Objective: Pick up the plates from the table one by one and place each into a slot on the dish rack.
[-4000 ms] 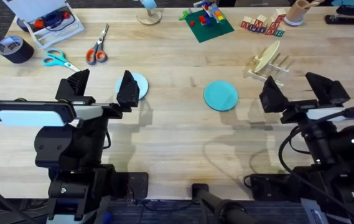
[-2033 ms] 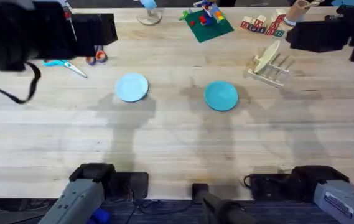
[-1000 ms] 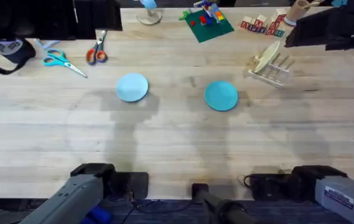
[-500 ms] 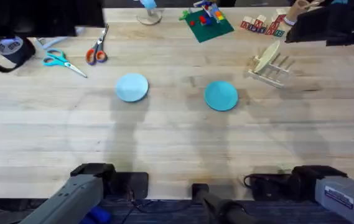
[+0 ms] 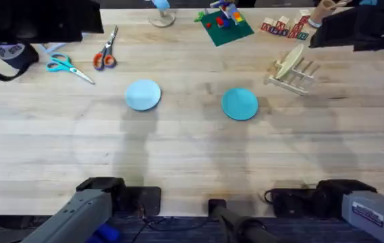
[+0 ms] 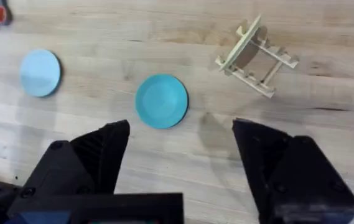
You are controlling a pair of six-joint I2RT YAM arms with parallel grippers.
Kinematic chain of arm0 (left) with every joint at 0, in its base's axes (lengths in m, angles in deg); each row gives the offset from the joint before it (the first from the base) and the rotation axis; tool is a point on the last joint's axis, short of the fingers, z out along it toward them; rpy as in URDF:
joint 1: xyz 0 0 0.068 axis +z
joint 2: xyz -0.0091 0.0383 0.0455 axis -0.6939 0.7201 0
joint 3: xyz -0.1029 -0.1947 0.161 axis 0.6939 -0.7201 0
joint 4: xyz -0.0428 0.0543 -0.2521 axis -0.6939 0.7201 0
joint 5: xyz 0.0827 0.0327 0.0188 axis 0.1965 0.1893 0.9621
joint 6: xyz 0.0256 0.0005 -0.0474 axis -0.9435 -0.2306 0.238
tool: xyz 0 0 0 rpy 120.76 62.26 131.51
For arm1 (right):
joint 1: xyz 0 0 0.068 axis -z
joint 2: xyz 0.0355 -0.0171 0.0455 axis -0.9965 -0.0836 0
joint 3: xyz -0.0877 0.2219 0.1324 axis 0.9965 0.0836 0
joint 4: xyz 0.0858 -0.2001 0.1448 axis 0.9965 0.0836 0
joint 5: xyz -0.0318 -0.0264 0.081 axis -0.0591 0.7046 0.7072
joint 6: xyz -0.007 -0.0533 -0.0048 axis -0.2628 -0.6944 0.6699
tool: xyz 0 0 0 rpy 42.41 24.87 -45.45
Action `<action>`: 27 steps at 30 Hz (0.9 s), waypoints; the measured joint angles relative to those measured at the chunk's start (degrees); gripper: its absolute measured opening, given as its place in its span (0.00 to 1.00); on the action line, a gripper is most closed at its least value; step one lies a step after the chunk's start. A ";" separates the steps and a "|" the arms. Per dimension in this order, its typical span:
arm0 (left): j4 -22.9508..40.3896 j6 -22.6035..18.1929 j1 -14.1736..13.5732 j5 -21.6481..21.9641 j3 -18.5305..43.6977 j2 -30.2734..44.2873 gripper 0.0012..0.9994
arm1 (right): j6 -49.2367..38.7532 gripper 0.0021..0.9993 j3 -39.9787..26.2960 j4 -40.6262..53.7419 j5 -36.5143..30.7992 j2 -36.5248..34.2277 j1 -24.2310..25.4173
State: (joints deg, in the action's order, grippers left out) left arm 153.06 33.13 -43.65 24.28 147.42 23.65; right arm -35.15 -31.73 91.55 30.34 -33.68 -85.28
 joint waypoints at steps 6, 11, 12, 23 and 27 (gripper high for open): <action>-0.14 -0.90 2.71 -2.22 0.20 1.79 0.04 | 0.00 1.00 0.00 0.05 0.00 0.01 0.00; -1.35 -3.86 9.03 -10.60 0.20 5.02 0.04 | 0.00 1.00 0.00 0.05 0.00 0.02 0.00; -1.33 -4.90 10.83 -12.89 0.20 5.82 0.04 | 0.00 1.00 0.00 0.05 0.00 0.01 0.00; 1.94 -17.21 22.56 -32.25 0.20 13.98 0.04 | 0.00 1.00 0.00 0.05 0.00 0.02 0.00; 6.05 -22.34 23.02 -36.70 0.20 16.79 0.04 | 0.00 1.00 0.00 0.05 0.00 0.00 0.00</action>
State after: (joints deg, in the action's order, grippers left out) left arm 159.10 10.79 -20.63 -12.43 147.61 40.44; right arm -35.15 -31.73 91.60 30.34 -33.68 -85.28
